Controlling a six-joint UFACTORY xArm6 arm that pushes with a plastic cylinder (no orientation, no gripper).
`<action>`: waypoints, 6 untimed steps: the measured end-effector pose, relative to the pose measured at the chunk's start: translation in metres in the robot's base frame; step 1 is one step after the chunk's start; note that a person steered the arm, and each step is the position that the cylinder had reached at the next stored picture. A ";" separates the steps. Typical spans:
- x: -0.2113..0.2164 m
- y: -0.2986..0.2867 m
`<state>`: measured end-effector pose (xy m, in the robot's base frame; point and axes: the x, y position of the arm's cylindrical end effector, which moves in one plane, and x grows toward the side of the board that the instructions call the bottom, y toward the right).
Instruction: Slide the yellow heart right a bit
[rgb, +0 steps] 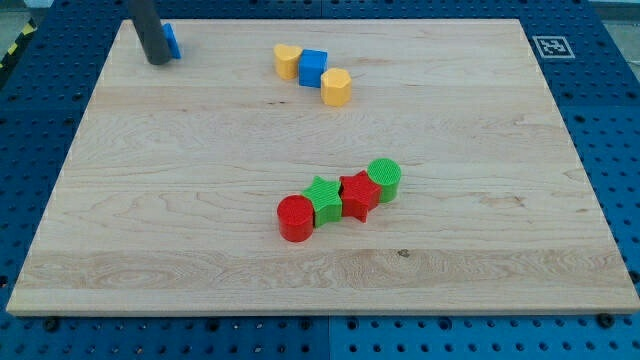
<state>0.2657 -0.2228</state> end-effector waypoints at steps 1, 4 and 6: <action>-0.018 0.009; 0.011 0.189; 0.011 0.266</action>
